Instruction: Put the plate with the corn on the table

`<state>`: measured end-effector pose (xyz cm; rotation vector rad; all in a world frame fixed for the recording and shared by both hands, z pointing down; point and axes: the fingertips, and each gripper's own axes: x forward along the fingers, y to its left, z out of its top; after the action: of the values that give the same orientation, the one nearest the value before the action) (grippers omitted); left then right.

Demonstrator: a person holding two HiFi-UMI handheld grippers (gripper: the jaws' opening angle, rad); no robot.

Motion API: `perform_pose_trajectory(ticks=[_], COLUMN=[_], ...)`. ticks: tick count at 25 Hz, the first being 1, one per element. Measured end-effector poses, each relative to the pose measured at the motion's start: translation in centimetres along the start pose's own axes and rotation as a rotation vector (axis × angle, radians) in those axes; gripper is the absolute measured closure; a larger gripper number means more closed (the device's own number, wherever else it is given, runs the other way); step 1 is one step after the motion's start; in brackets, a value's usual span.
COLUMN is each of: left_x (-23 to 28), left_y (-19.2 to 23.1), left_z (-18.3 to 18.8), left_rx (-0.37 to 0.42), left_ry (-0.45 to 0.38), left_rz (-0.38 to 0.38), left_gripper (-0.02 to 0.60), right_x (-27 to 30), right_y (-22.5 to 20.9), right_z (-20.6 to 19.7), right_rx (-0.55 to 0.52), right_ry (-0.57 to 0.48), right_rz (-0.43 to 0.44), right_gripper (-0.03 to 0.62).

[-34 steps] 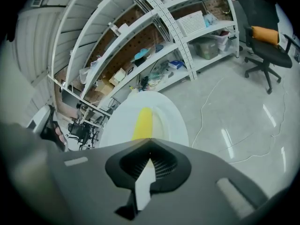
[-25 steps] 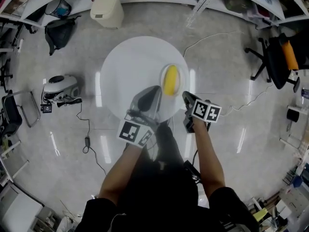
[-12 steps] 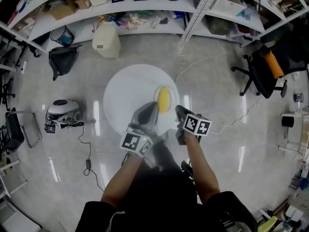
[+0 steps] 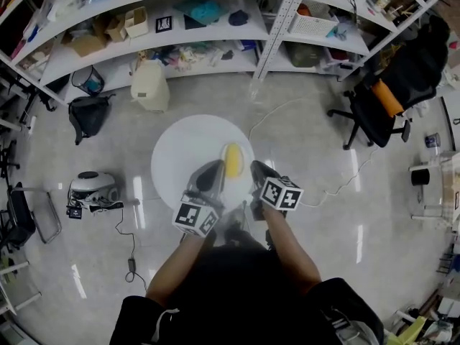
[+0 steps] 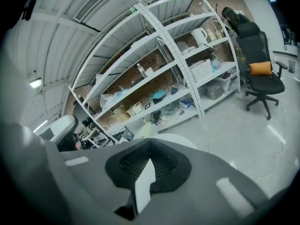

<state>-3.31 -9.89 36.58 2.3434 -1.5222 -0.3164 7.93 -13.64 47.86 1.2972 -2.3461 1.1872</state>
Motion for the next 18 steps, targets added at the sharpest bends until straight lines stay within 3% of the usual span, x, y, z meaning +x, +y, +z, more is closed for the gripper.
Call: perform_pose_trajectory(ticks=[8,18], left_x=[-0.6,-1.4], left_y=[-1.2,-1.4], left_z=[2.1,1.6], left_rx=[0.027,0.045], left_ry=[-0.031,-0.032], left_rz=[-0.021,-0.019], left_gripper=[0.577,0.577], right_x=[-2.3,-3.8], right_y=[2.6,4.7], right_z=[3.0,4.0], right_rx=[-0.043,-0.113], right_ry=[-0.116,-0.202], right_rz=[0.03,0.061], right_gripper=[0.585,0.585])
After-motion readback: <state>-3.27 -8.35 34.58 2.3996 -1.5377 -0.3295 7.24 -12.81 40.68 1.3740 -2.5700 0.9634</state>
